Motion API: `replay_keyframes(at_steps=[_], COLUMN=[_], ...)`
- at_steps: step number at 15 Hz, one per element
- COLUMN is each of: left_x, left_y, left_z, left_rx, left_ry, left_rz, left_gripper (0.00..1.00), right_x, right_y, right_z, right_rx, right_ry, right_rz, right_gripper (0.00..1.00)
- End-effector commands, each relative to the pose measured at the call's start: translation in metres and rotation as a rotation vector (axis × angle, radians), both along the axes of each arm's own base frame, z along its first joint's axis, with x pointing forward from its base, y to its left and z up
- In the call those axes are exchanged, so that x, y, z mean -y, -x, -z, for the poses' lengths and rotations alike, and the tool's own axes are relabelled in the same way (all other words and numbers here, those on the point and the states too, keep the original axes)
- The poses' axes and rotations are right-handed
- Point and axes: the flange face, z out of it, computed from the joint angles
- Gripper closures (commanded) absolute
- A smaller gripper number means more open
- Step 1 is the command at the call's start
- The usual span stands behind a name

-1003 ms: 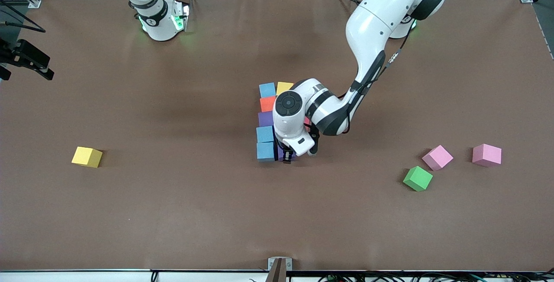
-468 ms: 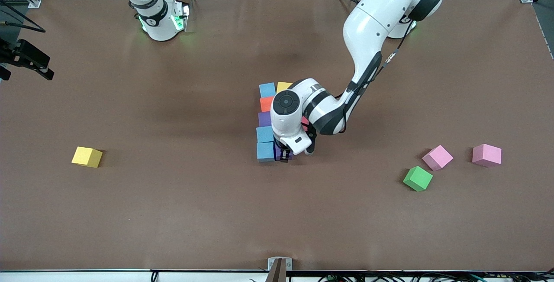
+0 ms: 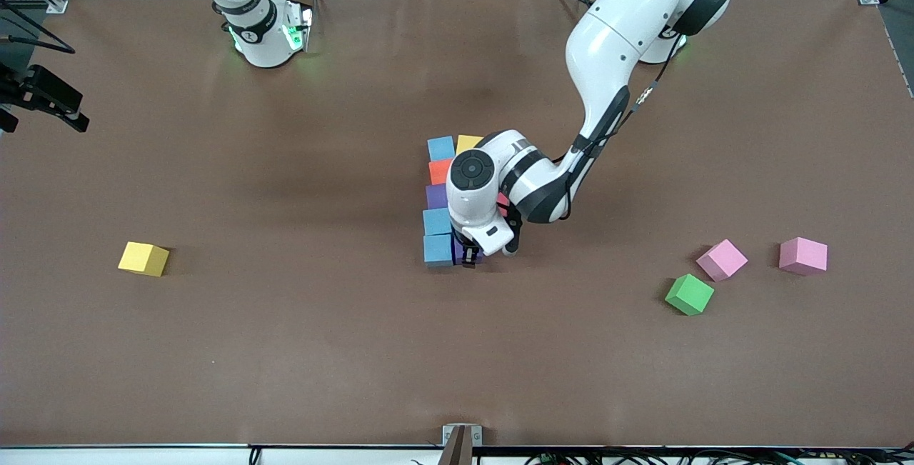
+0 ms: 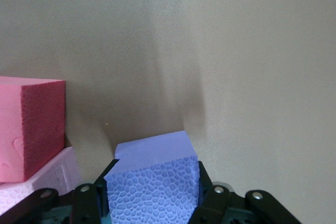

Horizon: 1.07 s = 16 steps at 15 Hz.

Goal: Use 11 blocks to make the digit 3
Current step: 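Lower the purple cube beside the cyan cube and open the left gripper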

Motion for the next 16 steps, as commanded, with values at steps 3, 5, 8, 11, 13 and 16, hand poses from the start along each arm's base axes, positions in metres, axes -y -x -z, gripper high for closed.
replay_keyframes(at_steps=[3,5,8,11,13,16], left_x=[0.004,0.004,0.004,0.004,0.007,0.007], left_y=[-0.003,-0.002,-0.002,-0.002,0.000,-0.003], left_z=[-0.002,0.001,0.001,0.002,-0.002,-0.022], left_rx=[0.018,0.016,0.017,0.018,0.023,0.036], left_ry=[0.022,0.022,0.024,0.020,0.021,0.040], left_rz=[0.007,0.007,0.006,0.011,0.022,0.029], left_gripper=[0.59,0.55,0.50,0.12,0.00,0.00], right_x=[0.000,0.000,0.000,0.000,0.000,0.000], right_y=[0.000,-0.001,-0.001,0.000,-0.001,-0.001], right_z=[-0.004,-0.003,-0.003,-0.004,-0.003,-0.003], right_rx=[0.001,-0.001,-0.001,0.001,-0.001,-0.001], right_ry=[0.004,0.004,0.004,0.004,0.004,0.004], right_rz=[0.008,0.008,0.008,0.008,0.008,0.008], right_gripper=[0.00,0.00,0.00,0.00,0.00,0.00])
